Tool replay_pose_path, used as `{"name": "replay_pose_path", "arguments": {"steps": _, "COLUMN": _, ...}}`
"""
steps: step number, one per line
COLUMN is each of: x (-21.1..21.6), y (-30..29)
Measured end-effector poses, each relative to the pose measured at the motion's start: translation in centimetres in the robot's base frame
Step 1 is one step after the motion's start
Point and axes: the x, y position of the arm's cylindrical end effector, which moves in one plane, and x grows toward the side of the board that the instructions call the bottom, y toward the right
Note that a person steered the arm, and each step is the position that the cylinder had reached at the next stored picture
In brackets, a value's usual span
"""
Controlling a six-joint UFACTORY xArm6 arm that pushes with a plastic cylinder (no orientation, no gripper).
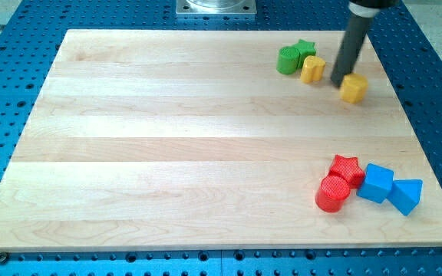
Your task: Place the yellow hexagon at the bottom of the green circle
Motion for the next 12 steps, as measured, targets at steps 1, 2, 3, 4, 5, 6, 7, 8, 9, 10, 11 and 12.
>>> {"name": "replay_pose_path", "arguments": {"steps": 1, "x": 3.6, "y": 4.9}}
{"name": "replay_pose_path", "arguments": {"steps": 2, "x": 5.1, "y": 10.7}}
{"name": "replay_pose_path", "arguments": {"steps": 3, "x": 7.1, "y": 11.6}}
{"name": "replay_pose_path", "arguments": {"steps": 4, "x": 7.9, "y": 8.1}}
{"name": "replay_pose_path", "arguments": {"steps": 5, "x": 5.5, "y": 4.6}}
{"name": "replay_pose_path", "arguments": {"steps": 6, "x": 4.9, "y": 0.0}}
{"name": "replay_pose_path", "arguments": {"steps": 7, "x": 10.4, "y": 2.3}}
{"name": "replay_pose_path", "arguments": {"steps": 8, "x": 10.4, "y": 1.3}}
{"name": "replay_pose_path", "arguments": {"steps": 9, "x": 6.4, "y": -1.4}}
{"name": "replay_pose_path", "arguments": {"steps": 10, "x": 8.8, "y": -4.8}}
{"name": "replay_pose_path", "arguments": {"steps": 11, "x": 10.8, "y": -4.1}}
{"name": "replay_pose_path", "arguments": {"steps": 12, "x": 6.3, "y": -5.3}}
